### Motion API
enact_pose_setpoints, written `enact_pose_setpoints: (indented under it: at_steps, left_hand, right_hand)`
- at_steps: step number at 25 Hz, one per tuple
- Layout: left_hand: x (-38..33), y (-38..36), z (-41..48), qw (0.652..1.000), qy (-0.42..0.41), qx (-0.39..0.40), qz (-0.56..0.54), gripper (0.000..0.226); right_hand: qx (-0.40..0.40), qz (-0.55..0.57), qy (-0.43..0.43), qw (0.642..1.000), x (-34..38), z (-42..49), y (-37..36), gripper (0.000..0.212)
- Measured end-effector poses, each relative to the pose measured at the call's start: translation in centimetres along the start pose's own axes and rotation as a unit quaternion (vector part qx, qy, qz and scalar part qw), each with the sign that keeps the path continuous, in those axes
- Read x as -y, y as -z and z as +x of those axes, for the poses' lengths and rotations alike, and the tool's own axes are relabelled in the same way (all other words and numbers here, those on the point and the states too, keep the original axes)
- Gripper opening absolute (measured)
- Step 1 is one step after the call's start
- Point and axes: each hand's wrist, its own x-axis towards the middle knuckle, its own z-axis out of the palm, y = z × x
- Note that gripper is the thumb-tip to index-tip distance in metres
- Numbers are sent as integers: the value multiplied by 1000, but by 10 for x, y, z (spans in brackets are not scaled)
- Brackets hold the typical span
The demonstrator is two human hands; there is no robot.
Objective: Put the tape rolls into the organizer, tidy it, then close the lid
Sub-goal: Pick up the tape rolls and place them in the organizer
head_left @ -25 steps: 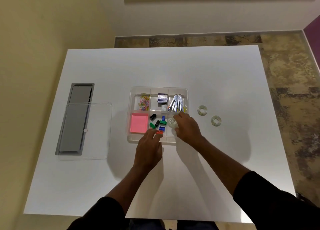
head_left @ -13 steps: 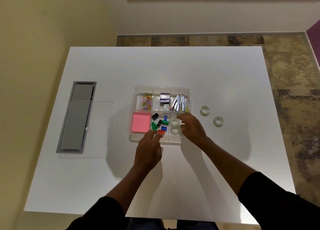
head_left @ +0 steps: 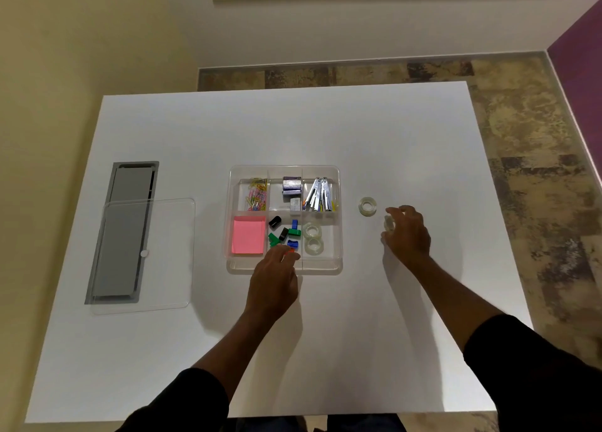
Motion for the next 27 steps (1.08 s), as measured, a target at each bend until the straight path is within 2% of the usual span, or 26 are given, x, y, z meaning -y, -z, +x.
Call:
enact_pose_setpoints:
  at_steps: [4, 9, 12, 16, 18, 22, 25, 27]
  left_hand:
    - [-1, -1, 3, 1000, -5, -2, 4, 36]
    - [-1, -1, 3, 1000, -6, -1, 4, 37]
    - [1, -1, 2, 1000, -9, -4, 7, 35]
    - [3, 2, 1, 1000, -7, -8, 6, 35]
    - [3, 4, -1, 1000, -8, -10, 7, 36]
    - [5, 6, -5, 1000, -2, -11, 14, 38]
    - [7, 6, -8, 1000, 0, -10, 11, 39]
    - [8, 6, -9, 1000, 0, -12, 10, 39]
  right_hand:
    - [31, -37, 1, 999, -8, 5, -7, 36]
    - [16, -13, 16, 1000, -6, 0, -14, 16]
    - [13, 68, 38, 997, 14, -7, -9, 39]
    - [5, 103, 152, 983, 57, -31, 1, 53]
    - [15, 72, 226, 971, 81, -41, 5, 55]
    - [67, -83, 355, 929, 112, -43, -4, 55]
    - [105, -144, 368, 912, 122, -37, -14, 51]
    - [128, -138, 360, 914, 125, -35, -18, 51]
